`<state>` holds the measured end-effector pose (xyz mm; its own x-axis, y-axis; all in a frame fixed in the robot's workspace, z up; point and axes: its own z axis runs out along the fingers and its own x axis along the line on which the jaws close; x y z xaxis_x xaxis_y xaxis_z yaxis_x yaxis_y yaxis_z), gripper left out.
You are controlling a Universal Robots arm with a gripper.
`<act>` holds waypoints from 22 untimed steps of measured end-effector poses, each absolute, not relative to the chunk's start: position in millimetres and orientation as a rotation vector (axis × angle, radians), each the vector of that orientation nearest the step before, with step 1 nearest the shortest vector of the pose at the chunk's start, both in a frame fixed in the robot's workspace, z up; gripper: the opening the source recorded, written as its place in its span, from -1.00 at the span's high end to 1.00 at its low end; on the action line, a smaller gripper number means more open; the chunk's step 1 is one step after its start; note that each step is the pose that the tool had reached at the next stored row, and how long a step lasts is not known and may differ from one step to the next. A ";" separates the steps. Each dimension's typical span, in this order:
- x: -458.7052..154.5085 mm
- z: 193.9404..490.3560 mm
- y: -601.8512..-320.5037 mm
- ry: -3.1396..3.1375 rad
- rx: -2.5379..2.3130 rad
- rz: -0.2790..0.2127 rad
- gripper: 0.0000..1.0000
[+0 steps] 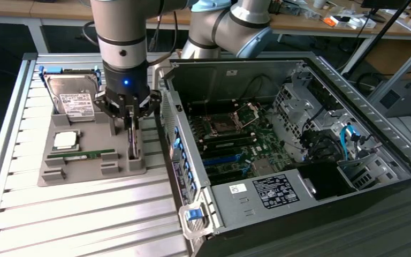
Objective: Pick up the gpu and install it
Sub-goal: 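Pick up the gpu and move the gpu toward the slot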
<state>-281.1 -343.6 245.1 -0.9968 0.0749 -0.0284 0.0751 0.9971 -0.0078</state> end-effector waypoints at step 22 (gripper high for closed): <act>-281.1 253.4 -343.6 3.111 0.117 -0.014 0.47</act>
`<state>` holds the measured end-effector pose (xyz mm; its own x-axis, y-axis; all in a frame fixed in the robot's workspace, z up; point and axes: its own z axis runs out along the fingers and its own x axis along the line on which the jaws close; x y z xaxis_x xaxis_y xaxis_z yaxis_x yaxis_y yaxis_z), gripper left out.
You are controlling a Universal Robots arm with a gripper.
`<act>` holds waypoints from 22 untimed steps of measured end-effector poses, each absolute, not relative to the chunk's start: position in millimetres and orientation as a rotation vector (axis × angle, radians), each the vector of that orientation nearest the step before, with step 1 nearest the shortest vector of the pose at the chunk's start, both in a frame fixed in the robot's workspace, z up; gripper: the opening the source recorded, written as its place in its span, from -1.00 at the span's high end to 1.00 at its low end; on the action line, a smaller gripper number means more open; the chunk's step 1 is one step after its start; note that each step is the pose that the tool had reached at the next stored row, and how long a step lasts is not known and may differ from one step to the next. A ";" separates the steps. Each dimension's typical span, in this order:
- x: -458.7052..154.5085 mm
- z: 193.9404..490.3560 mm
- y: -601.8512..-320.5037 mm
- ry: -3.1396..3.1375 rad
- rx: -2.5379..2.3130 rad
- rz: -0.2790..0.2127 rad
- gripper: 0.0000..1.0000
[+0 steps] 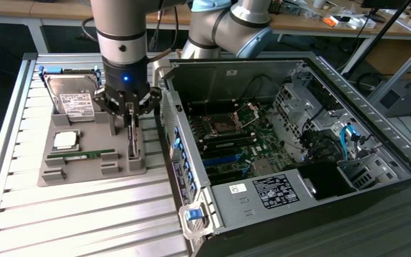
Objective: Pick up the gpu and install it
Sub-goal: 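Pick up the gpu and move the gpu toward the slot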
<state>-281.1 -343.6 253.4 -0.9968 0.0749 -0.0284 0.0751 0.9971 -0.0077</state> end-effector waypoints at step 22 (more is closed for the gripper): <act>-281.1 261.5 -343.6 3.111 0.117 -0.014 0.47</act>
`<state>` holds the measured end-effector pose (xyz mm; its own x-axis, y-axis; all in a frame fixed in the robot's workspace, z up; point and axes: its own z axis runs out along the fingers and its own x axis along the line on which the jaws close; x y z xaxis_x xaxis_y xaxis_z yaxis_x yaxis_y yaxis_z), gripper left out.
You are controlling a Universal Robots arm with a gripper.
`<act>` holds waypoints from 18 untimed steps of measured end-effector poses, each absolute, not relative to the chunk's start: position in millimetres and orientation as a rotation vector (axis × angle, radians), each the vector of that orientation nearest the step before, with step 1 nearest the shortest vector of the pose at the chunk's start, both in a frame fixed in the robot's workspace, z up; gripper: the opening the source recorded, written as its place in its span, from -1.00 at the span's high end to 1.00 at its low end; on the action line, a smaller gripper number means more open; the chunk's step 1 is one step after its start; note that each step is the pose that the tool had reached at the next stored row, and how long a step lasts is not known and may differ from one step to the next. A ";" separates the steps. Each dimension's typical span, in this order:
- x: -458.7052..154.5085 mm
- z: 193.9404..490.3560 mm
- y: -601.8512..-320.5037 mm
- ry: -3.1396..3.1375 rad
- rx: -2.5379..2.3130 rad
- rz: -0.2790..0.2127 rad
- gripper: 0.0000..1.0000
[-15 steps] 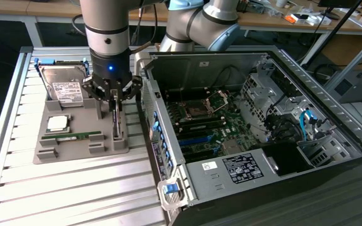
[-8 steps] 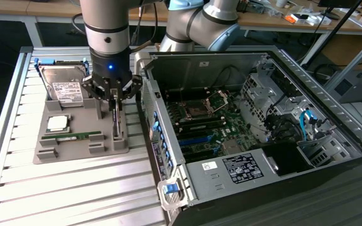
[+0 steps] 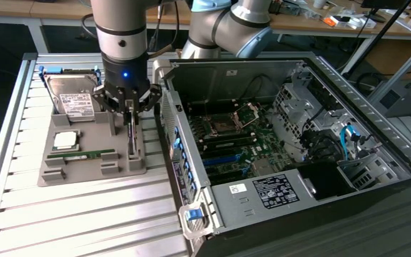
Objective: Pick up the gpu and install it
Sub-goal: 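Pick up the gpu and move the gpu toward the slot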
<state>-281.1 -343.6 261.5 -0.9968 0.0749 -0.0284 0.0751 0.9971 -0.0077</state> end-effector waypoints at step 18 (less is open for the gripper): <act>-281.1 265.7 -343.6 3.111 0.117 -0.014 0.47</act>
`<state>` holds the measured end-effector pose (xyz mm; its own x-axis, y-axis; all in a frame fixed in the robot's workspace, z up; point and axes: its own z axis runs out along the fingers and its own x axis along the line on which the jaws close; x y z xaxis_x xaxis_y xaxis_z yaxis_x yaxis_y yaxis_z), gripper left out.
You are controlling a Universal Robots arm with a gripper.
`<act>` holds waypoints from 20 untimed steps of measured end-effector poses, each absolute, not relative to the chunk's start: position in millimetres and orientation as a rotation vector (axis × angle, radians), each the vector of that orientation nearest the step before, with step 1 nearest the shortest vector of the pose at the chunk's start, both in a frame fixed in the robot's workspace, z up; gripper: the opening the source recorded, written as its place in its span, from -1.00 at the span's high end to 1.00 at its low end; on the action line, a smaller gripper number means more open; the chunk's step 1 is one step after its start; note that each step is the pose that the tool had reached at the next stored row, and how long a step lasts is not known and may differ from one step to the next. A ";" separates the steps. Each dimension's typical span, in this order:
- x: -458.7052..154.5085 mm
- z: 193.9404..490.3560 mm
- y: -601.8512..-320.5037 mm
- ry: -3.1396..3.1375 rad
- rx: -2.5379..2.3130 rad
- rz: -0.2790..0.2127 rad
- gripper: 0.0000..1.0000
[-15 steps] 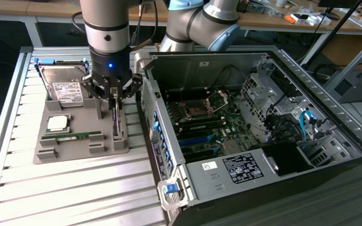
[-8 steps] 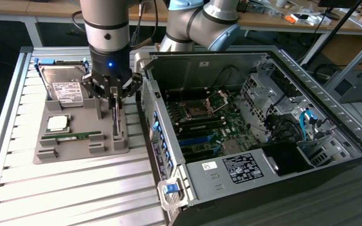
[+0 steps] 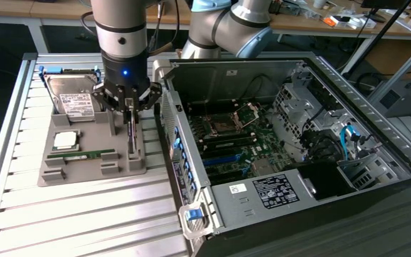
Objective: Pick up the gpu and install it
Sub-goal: 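Pick up the gpu and move the gpu toward the slot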
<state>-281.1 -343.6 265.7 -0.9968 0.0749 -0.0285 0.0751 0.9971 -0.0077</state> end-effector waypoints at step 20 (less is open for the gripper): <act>-281.1 269.6 -343.6 3.111 0.117 -0.014 0.47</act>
